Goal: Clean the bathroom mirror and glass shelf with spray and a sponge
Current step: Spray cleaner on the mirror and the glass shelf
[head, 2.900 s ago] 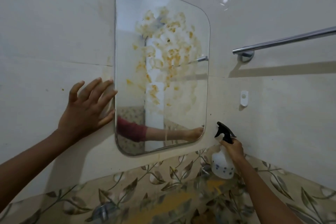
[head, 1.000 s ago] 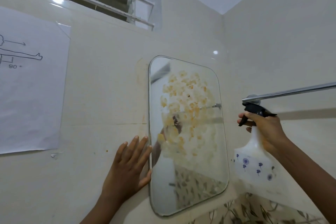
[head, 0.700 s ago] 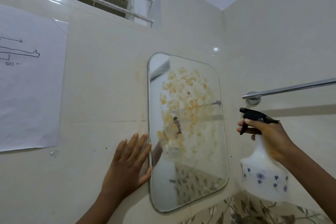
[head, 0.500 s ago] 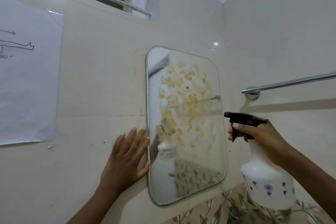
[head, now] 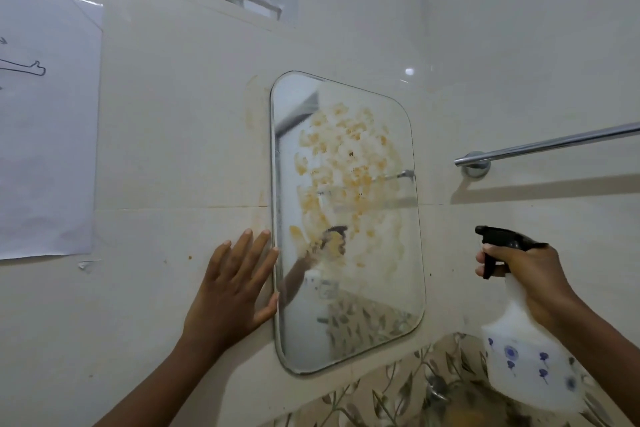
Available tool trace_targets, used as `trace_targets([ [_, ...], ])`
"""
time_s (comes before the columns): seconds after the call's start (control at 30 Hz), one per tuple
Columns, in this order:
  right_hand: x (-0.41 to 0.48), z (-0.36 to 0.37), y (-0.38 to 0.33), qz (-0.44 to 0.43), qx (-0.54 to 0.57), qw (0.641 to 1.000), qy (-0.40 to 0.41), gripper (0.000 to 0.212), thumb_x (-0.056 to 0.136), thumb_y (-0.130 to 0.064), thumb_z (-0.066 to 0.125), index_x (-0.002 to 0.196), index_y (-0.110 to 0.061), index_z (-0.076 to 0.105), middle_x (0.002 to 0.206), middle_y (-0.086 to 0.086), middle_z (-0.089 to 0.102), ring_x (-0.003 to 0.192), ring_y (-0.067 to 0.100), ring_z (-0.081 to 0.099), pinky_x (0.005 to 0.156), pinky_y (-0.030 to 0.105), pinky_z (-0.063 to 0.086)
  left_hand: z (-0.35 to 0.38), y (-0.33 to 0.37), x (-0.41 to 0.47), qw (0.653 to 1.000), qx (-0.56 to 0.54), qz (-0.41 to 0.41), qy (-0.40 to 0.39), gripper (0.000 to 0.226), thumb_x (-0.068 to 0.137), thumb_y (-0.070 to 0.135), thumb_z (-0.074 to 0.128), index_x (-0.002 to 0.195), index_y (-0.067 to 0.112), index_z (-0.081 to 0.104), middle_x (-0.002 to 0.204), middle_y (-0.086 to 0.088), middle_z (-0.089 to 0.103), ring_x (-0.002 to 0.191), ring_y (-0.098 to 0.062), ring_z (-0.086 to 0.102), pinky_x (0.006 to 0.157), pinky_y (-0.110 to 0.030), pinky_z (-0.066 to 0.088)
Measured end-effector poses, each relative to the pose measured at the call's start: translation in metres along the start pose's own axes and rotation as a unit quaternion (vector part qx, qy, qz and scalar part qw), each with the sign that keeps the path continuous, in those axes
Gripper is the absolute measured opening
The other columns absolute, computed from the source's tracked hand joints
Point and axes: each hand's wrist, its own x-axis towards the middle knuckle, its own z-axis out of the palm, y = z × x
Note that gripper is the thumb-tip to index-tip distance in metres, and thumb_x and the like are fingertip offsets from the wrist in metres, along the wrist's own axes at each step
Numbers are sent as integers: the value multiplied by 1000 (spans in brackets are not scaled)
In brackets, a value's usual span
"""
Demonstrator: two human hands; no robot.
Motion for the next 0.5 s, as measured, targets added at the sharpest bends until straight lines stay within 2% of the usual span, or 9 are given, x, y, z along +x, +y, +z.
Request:
trace_targets([
  [0.07, -8, -1, -6, -16, -12, 999, -32, 23, 86, -4, 57, 107, 1, 62, 84, 15, 68, 66, 25, 67, 63, 29, 46, 0, 0, 0, 1000, 3, -2, -5, 67, 83, 53, 47, 136, 11, 43, 147, -14, 38, 138, -33, 30, 108, -50, 27],
  [0.13, -21, 1, -15, -47, -36, 992, -115, 18, 85, -8, 58, 102, -5, 66, 90, 14, 72, 74, 21, 72, 66, 32, 46, 0, -1, 0, 1000, 4, -2, -14, 67, 84, 54, 45, 136, 11, 42, 148, -15, 37, 138, -33, 29, 108, -51, 27],
  [0.2, -30, 3, -19, -65, -64, 976, -196, 19, 83, -9, 59, 101, -9, 67, 90, 15, 73, 80, 26, 71, 65, 35, 46, -1, 0, 0, 1000, 3, -2, -19, 67, 85, 53, 44, 136, 11, 42, 148, -15, 37, 138, -33, 30, 108, -51, 27],
  [0.27, -37, 6, -16, -71, -91, 967, -229, 18, 82, -10, 60, 98, -9, 68, 85, 17, 73, 78, 30, 70, 62, 32, 45, -2, 1, -3, 1000, 6, -5, -30, 67, 84, 53, 45, 136, 11, 43, 147, -15, 38, 137, -34, 32, 108, -51, 28],
  [0.37, -42, 5, -10, -80, -89, 966, -227, 15, 83, -6, 60, 95, -6, 68, 78, 21, 69, 67, 29, 68, 56, 18, 50, -4, 1, -1, 999, 8, -4, -40, 66, 85, 53, 43, 135, 11, 43, 147, -15, 39, 137, -34, 33, 108, -51, 28],
  [0.5, -36, -4, 0, -65, -93, 983, -141, 16, 83, -9, 61, 98, -8, 67, 81, 15, 73, 72, 27, 71, 61, 26, 46, -6, -2, 2, 999, 9, -6, -47, 66, 86, 54, 40, 136, 11, 42, 147, -15, 38, 137, -34, 33, 108, -50, 27],
])
